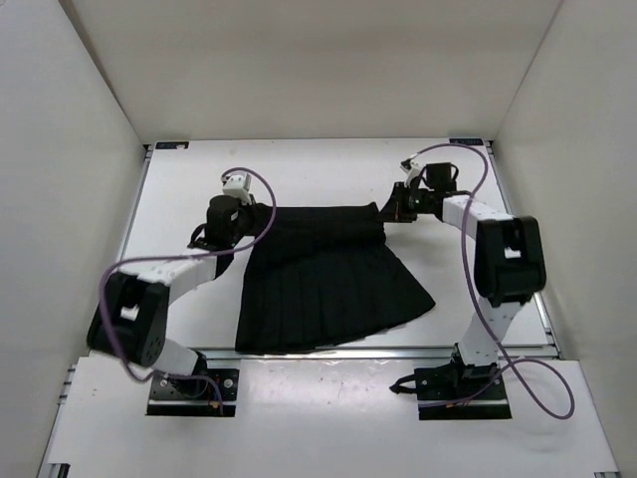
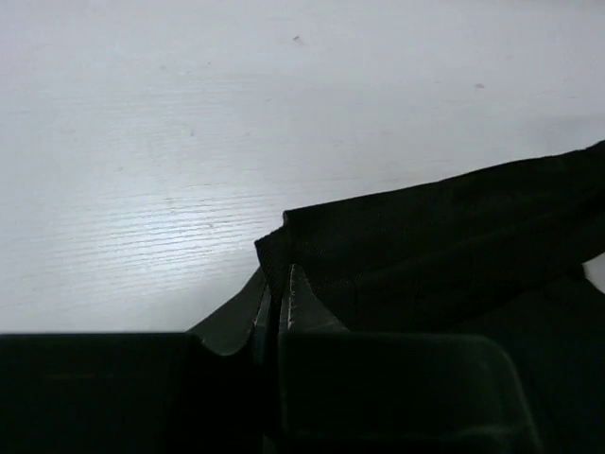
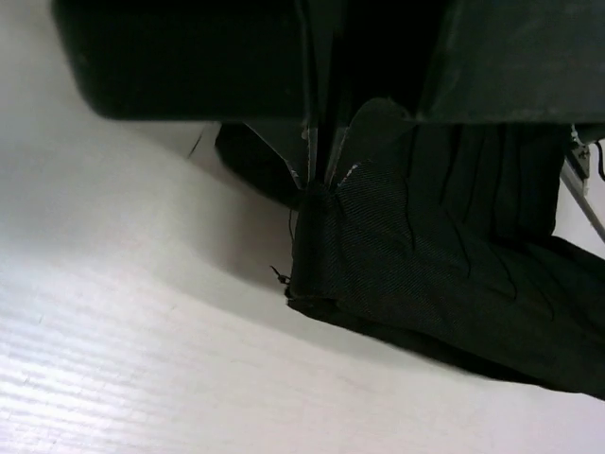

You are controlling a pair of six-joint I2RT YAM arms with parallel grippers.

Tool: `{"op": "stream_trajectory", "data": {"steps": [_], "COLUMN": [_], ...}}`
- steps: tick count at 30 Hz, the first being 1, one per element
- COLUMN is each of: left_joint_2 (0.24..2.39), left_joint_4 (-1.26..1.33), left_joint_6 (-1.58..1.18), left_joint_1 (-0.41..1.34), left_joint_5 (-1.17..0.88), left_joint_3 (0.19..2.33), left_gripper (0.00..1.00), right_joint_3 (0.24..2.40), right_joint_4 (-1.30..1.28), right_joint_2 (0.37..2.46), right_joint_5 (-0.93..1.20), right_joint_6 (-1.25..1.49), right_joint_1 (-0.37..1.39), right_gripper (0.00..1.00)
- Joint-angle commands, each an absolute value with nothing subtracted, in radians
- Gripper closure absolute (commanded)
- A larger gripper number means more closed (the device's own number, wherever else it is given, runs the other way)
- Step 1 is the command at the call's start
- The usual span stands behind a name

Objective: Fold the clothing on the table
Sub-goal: Flatten the skirt out

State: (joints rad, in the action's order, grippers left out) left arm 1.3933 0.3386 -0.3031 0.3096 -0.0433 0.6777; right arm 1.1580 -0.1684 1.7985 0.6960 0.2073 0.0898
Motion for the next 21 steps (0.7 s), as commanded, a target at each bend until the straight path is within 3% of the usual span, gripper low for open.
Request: {"op": "stream_trajectory", "data": {"steps": [1,9,12,14,16,17,18,20,21], "left_joint_2": [1.524,1.918,2.029,2.078,2.141,2.152,2.167,2.174,2.178], "left_joint_4": [0.442,0.420,0.362,0.312,0.267,0.246,0.230,0.207,0.199], "left_joint_6": [-0.293,-0.340,-0.348,-0.345,-0.345,-0.356,-0.357,-0.350,-0.353], "left_joint_1": [0.265,0.216,0.218,0.224,0.230,0.230,0.233,0.235,0.241], "left_joint_5": [0.058,0.005,-0.011,-0.028,-0.043,-0.043,-0.048,-0.040,-0.035], "left_joint_3": [0.791,1.145,1.282,1.357,1.445,1.466,1.492,1.515,1.519], "left_gripper": [1.00,0.99,0.96,0.82,0.52,0.37,0.30,0.11,0.09], "right_joint_3": [1.309,1.845,1.908,1.916,1.916,1.911,1.916,1.939,1.968], "right_joint_4": [-0.107,-0.241,-0.248,-0.251,-0.276,-0.282,-0.288,-0.299,-0.319], "right_joint_2": [1.905,2.299,2.361,2.367,2.370,2.372,2.375,2.381,2.393], "right_joint_5": [0.672,0.727,0.712,0.703,0.687,0.677,0.666,0.663,0.641], "right_joint_6": [0.178,0.176,0.187,0.167,0.146,0.137,0.130,0.126,0.127], "right_joint_1": [0.057,0.009,0.002,-0.021,-0.031,-0.032,-0.035,-0.040,-0.032], "right_gripper": [1.00,1.00,1.00,0.93,0.64,0.56,0.52,0.36,0.28]}}
